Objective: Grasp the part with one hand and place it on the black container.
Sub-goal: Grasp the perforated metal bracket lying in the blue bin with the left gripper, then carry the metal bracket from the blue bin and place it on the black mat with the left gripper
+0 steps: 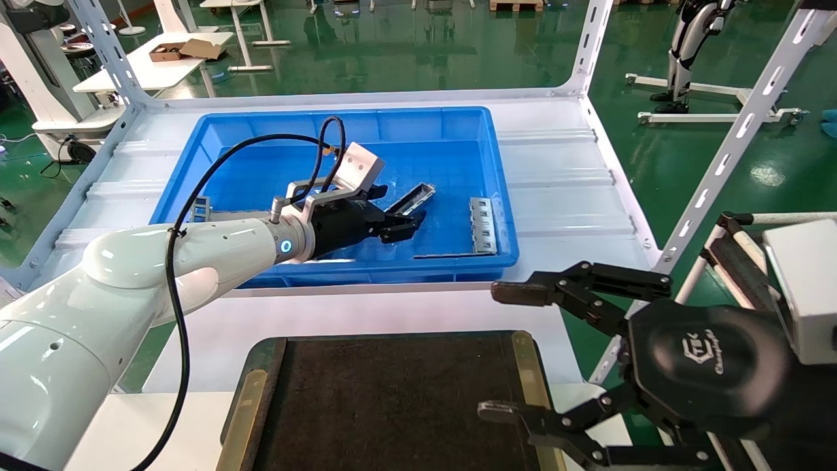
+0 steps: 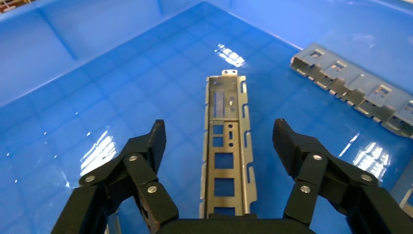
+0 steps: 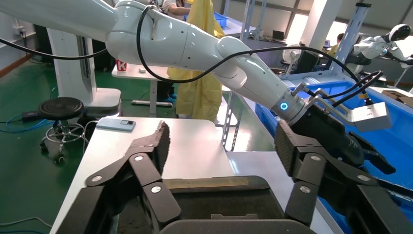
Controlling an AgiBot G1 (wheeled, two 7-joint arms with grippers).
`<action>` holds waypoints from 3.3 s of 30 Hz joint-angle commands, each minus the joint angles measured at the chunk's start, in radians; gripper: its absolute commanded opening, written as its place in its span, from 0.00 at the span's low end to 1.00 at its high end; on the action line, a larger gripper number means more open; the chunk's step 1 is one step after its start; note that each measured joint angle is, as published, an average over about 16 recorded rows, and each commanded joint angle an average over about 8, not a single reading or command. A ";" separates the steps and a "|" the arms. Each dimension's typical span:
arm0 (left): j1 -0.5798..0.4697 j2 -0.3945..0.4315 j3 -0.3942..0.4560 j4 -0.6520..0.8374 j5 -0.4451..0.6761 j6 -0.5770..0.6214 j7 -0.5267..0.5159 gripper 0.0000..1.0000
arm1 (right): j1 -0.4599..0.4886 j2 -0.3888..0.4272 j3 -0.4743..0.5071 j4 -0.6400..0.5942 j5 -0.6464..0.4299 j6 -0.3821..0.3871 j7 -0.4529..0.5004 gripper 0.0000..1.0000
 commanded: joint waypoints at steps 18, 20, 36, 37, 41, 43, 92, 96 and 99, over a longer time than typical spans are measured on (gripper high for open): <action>-0.009 -0.004 0.074 0.025 -0.106 -0.009 0.024 0.00 | 0.000 0.000 0.000 0.000 0.000 0.000 0.000 0.00; -0.015 -0.007 0.072 0.020 -0.126 0.002 0.029 0.00 | 0.000 0.000 0.000 0.000 0.000 0.000 0.000 0.00; -0.042 -0.154 -0.002 -0.072 -0.287 0.404 0.144 0.00 | 0.000 0.000 -0.001 0.000 0.000 0.000 0.000 0.00; -0.031 -0.169 -0.005 -0.092 -0.294 0.429 0.140 0.00 | 0.000 0.000 -0.001 0.000 0.000 0.000 0.000 0.00; 0.039 -0.238 -0.015 -0.201 -0.332 0.510 0.109 0.00 | 0.000 0.000 -0.001 0.000 0.000 0.000 0.000 0.00; 0.089 -0.275 -0.019 -0.277 -0.353 0.534 0.083 0.00 | 0.000 0.000 -0.001 0.000 0.000 0.000 0.000 0.00; 0.675 -0.011 0.128 -0.478 -0.415 -0.665 -0.431 0.00 | 0.000 0.001 -0.001 0.000 0.001 0.001 -0.001 0.00; 0.674 -0.009 0.139 -0.469 -0.412 -0.668 -0.437 0.00 | 0.000 0.001 -0.002 0.000 0.001 0.001 -0.001 0.00; 0.676 -0.009 0.147 -0.462 -0.407 -0.671 -0.441 0.00 | 0.000 0.001 -0.002 0.000 0.001 0.001 -0.001 0.00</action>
